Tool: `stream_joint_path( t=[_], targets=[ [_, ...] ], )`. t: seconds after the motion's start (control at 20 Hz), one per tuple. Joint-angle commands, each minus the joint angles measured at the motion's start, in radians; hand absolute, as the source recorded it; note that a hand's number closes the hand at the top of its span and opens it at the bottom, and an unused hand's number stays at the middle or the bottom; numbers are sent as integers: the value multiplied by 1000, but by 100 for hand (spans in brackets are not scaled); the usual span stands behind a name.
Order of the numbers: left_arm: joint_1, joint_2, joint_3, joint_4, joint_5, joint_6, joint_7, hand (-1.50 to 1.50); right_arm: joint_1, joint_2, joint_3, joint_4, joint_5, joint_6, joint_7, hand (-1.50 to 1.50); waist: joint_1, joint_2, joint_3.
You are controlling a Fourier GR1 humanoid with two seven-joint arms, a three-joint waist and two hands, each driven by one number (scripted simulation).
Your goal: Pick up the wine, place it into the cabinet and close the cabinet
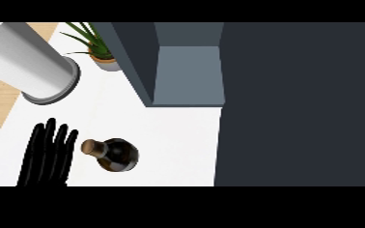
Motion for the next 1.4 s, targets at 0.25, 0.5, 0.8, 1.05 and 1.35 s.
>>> stream_joint_path(
  t=[0.25,0.5,0.8,1.05,1.35],
  targets=[
    [5,-51,137,259,124,-138,-257,-150,21,23,18,-163,-31,-29,86,-150,-1,0,1],
    [31,-68,177,399,167,-225,-386,-150,57,7,-54,-131,-92,25,36,-150,-4,1,1],
    [-32,-80,168,459,139,-235,-362,-150,33,36,31,-166,2,-19,88,-150,-4,1,2],
    [-45,-23,272,589,219,-365,-423,-150,-7,19,-1,-187,-53,-22,130,-150,-6,0,1],
    [-79,-82,244,653,193,-373,-476,-150,-1,-1,-77,-150,-117,14,110,-150,-4,1,2]
  ],
)
